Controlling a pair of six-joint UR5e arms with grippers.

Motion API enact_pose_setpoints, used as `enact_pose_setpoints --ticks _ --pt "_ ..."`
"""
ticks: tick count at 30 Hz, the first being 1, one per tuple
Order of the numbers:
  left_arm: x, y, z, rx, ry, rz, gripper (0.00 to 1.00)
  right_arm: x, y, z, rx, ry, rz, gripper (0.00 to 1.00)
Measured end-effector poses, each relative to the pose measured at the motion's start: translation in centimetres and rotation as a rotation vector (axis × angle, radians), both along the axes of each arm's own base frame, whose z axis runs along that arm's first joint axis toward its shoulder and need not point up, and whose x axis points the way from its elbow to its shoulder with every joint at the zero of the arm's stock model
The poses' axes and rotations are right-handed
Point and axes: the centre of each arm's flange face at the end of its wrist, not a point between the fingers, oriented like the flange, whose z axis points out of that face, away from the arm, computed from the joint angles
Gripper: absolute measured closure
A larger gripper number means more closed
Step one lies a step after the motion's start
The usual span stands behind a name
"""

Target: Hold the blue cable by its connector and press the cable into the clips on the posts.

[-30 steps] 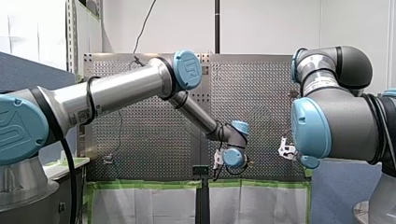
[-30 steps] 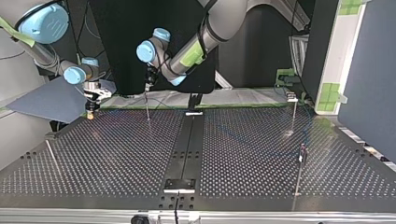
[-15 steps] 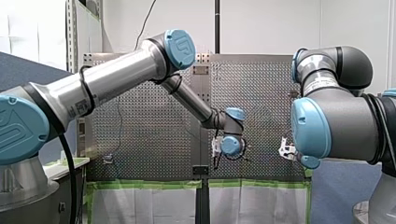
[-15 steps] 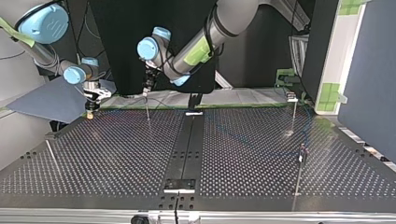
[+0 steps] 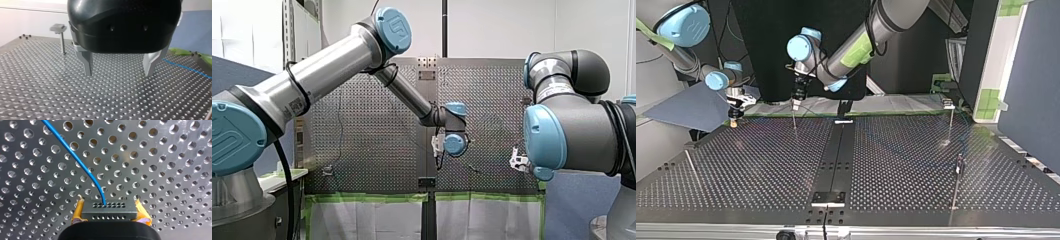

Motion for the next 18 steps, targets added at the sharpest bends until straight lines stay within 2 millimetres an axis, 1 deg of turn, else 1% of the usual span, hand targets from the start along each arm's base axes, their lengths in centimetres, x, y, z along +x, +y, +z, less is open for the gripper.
enact_pose_setpoints --ticks 18 --pt "-4.0 3.9 5.4 0.002 0.009 0.012 0.0 0.3 0.1 -0.3 0.003 0.001 0.004 1.0"
